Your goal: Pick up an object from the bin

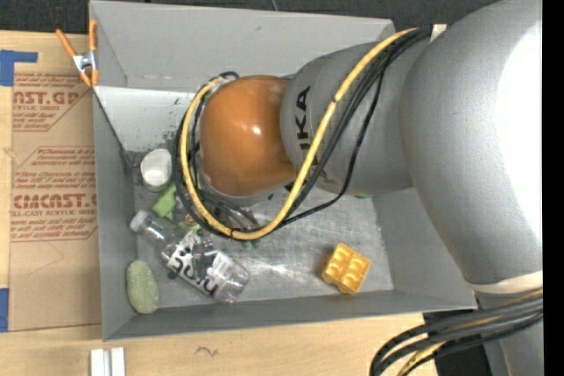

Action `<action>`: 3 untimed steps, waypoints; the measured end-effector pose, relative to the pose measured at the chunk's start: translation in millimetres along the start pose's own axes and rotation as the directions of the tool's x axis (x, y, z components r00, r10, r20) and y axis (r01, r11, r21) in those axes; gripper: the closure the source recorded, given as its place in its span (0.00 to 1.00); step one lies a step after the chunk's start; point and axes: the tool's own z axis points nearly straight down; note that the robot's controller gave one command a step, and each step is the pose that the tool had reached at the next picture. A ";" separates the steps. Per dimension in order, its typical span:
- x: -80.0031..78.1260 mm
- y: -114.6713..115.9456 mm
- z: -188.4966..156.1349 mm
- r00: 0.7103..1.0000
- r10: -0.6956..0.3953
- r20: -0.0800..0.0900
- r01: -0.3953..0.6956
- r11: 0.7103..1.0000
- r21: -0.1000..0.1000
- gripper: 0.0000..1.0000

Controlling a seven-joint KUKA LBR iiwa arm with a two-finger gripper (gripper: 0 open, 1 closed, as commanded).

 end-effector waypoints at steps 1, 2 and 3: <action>3.5 -18.2 25.0 0.980 -0.201 -0.013 0.201 0.980 0.000 0.00; -2.3 -20.5 19.0 0.971 -0.240 -0.008 0.240 0.971 0.000 0.00; 29.4 -32.8 59.3 0.987 -0.160 0.003 0.160 0.987 -0.003 0.00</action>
Offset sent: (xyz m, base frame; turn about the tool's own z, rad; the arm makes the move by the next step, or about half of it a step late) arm 0.0130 -0.0215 -0.0317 -0.2809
